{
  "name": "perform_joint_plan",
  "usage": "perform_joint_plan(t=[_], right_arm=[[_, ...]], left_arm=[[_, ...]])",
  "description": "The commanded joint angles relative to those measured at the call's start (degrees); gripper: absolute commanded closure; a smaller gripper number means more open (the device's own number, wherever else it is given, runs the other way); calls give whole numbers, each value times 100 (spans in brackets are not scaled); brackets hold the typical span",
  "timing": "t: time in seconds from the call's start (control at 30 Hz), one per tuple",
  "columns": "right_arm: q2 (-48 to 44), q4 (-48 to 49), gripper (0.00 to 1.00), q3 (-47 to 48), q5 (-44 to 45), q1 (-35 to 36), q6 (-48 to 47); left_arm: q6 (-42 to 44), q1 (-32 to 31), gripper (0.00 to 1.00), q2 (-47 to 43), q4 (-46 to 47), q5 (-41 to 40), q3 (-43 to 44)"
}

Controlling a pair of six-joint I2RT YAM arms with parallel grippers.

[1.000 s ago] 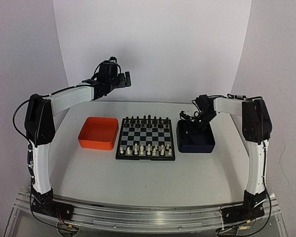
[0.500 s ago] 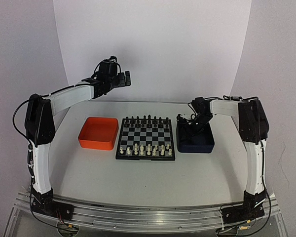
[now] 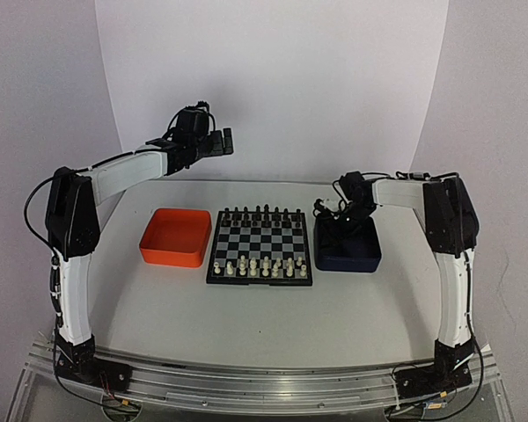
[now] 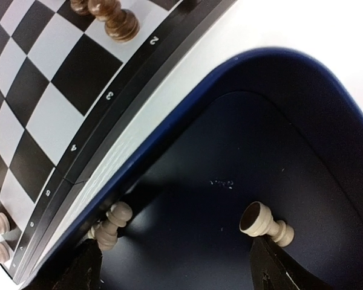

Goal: Set up the chess pieces on the board
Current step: Pick up the chess piece from the storage box.

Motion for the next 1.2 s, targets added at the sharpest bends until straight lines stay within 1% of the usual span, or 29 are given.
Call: perform_joint_plan(t=[0.0, 0.2, 0.5, 0.73, 1.17], right_arm=[[41, 200, 18, -85, 398, 45, 62], [-15, 221, 18, 18, 611, 49, -19], [26, 396, 18, 101, 852, 50, 171], [131, 588, 23, 156, 1270, 44, 670], [307, 657, 32, 273, 2055, 175, 953]], left_arm=[[41, 34, 0, 68, -3, 75, 303], [20, 41, 0, 86, -5, 82, 309], [-9, 43, 0, 86, -24, 75, 285], [-35, 51, 0, 100, -53, 119, 295], [-117, 127, 0, 114, -23, 294, 250]])
